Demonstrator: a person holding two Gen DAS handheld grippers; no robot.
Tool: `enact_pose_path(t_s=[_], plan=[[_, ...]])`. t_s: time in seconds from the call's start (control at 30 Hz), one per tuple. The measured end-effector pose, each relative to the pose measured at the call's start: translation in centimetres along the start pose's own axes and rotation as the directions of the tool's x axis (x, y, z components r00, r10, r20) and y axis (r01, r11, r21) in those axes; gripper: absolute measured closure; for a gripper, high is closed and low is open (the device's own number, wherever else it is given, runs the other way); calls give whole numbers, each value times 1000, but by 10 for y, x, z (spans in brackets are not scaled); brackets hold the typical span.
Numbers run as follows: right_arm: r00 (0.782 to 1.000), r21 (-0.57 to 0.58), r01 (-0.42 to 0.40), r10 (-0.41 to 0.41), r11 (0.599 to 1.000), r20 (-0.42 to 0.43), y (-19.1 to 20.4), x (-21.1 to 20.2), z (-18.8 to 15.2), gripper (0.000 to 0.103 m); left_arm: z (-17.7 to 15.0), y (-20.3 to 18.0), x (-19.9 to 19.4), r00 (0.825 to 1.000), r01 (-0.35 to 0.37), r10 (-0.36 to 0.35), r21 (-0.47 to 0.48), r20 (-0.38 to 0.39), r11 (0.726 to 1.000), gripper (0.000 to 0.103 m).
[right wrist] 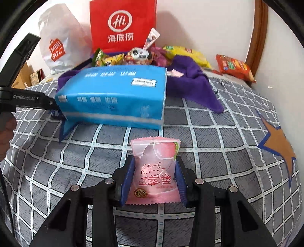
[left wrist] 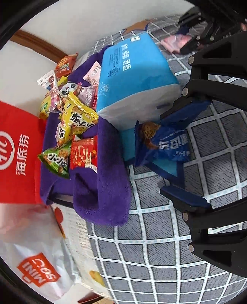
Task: Organize snacks
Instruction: 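Carry the peach candy in the right tool while the left tool carries the blue bag over the towel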
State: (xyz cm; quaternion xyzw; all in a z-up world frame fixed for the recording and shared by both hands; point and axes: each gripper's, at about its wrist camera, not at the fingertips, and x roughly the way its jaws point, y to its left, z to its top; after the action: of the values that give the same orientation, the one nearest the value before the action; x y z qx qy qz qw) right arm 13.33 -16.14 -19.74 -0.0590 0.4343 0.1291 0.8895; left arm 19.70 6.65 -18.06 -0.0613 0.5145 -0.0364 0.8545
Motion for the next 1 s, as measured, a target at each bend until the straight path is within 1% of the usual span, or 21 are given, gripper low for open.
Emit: enact_pose_path(t_s=[0.07, 0.13, 0.2, 0.27, 0.37, 0.4, 0.47, 0.63, 0.7, 0.73, 0.8, 0.83, 0.9, 0.97, 1.0], plan=[[1000, 11, -17, 17, 1000, -19, -1, 5, 0, 60, 0, -5, 2, 1000, -24, 24, 28, 16, 999, 37], [1000, 17, -19, 19, 1000, -17, -1, 4, 0, 60, -1, -8, 4, 998, -48, 46, 47, 35, 998, 37], [1000, 10, -10, 10, 1000, -17, 1, 5, -1, 60, -1, -9, 3, 997, -66, 63, 61, 49, 996, 40], [1000, 7, -7, 7, 1000, -18, 2, 5, -1, 60, -3, -9, 1, 995, -77, 72, 73, 70, 994, 56], [1000, 15, -17, 17, 1000, -18, 1, 6, 0, 59, -8, -9, -3, 994, -83, 75, 107, 79, 991, 60], [1000, 15, -17, 17, 1000, -18, 1, 5, -1, 59, -10, -7, -6, 995, -78, 70, 106, 77, 991, 60], [1000, 13, -15, 15, 1000, -18, 1, 6, -1, 59, -16, -1, -12, 997, -54, 49, 89, 57, 995, 66], [1000, 16, -19, 19, 1000, -18, 1, 6, -1, 59, -44, 3, -34, 998, -39, 34, 102, 57, 994, 68], [1000, 16, -19, 20, 1000, -18, 1, 6, 0, 59, -58, 5, -42, 999, -10, 5, 94, 46, 996, 68], [1000, 16, -20, 20, 1000, -18, 1, 6, 0, 59, -67, 6, -45, 999, 18, -20, 83, 32, 996, 68], [1000, 16, -19, 20, 1000, -18, 1, 6, -1, 58, -75, 4, -43, 999, 38, -39, 70, 19, 997, 67], [1000, 15, -19, 19, 1000, -18, 1, 6, -1, 58, -80, 2, -45, 999, 20, -23, 75, 45, 997, 67], [1000, 15, -19, 19, 1000, -18, 1, 6, -1, 58, -84, -5, -43, 997, -12, 5, 101, 73, 995, 63], [1000, 16, -19, 19, 1000, -18, 1, 6, -1, 58, -86, -12, -39, 994, -50, 37, 121, 107, 991, 55], [1000, 17, -20, 20, 1000, -18, 0, 6, -1, 58, -86, -15, -38, 991, -73, 57, 129, 123, 989, 54]])
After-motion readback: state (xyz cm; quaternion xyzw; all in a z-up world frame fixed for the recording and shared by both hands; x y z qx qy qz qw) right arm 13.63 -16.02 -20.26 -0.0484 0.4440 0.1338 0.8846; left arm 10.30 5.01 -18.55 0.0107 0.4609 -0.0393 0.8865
